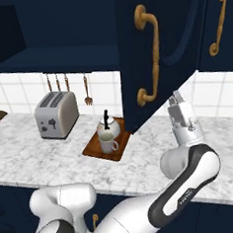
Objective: Pick the kettle from the counter and place it on the tray. Then pick the mug from the cabinet and place it on the tray. Then close the cabinet doors.
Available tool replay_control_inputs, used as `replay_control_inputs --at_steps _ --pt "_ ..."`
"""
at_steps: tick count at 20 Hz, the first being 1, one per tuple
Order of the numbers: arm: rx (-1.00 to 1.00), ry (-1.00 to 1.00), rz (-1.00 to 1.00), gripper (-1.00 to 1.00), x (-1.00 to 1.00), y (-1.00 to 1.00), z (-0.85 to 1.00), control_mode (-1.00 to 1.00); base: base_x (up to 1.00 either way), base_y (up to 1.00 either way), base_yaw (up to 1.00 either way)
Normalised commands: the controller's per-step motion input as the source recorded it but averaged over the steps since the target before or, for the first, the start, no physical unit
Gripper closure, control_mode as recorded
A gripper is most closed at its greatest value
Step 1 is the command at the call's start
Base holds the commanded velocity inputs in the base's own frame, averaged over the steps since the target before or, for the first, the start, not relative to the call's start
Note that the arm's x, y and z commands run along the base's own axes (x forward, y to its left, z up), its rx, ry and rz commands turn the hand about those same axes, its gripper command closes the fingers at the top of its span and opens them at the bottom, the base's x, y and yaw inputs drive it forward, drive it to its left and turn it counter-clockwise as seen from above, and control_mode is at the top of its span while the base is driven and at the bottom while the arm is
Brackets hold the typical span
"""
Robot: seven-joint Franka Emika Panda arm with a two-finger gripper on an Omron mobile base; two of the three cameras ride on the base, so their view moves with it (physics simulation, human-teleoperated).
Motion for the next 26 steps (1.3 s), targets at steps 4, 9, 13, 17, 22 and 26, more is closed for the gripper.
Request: replay_control_inputs --at_steps 4,9,13,17,22,26 --pt "-0.05 0.35 0.00 -1.00 0.26 0.23 0.56 -1.00 0.00 0.00 0.00" --pt "-0.01 0.38 0.00 -1.00 0.46 0.20 0.32 -1.00 0.00 0.00 0.00" --pt "0.00 0.19 0.00 -1.00 0.46 0.09 0.33 -1.00 0.00 0.00 0.00" --pt "0.00 0.20 0.00 -1.00 0.26 0.00 0.50 -1.00 0.00 0.00 0.00" --pt "-0.02 0.31 0.01 -1.00 0.05 -0.25 0.65 -1.00 0.00 0.00 0.00" --pt "-0.12 0.38 0.07 -1.00 0.09 -0.22 0.44 -1.00 0.00 0.00 0.00"
